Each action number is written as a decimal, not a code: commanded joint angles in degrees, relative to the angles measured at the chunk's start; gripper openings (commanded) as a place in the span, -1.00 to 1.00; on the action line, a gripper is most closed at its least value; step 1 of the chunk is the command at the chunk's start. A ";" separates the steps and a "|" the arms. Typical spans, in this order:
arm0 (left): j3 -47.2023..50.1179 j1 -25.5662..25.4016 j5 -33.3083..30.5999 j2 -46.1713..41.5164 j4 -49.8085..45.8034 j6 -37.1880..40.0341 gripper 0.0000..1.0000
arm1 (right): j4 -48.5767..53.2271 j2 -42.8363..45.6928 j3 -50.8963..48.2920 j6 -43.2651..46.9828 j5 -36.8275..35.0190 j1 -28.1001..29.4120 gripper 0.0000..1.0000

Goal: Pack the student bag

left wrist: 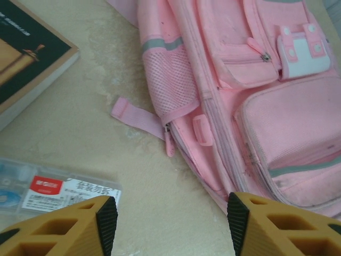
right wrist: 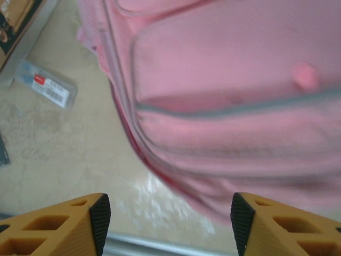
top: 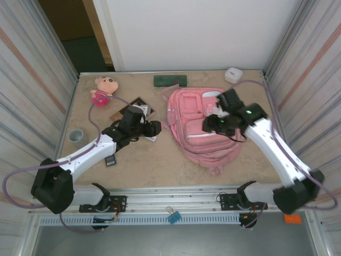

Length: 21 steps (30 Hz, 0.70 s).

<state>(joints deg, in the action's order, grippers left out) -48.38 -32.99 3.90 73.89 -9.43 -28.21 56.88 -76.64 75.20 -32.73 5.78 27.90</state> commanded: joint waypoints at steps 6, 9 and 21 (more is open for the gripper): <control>1.89 6.91 0.53 -3.20 0.01 -0.03 0.21 | -33.34 -20.36 -0.25 2.37 0.83 -1.51 0.23; 2.37 11.11 3.54 -2.04 0.33 0.07 0.20 | -39.12 -24.63 -3.94 0.03 -0.51 -4.34 0.23; -3.08 15.72 6.76 5.40 -1.27 4.99 0.22 | -45.63 -23.11 -21.41 -4.50 -2.05 -15.65 0.20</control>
<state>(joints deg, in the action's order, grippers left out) -47.94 -18.04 9.02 78.19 -9.80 -26.22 5.56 -99.55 57.89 -36.67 7.60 15.40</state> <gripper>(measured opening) 0.607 0.600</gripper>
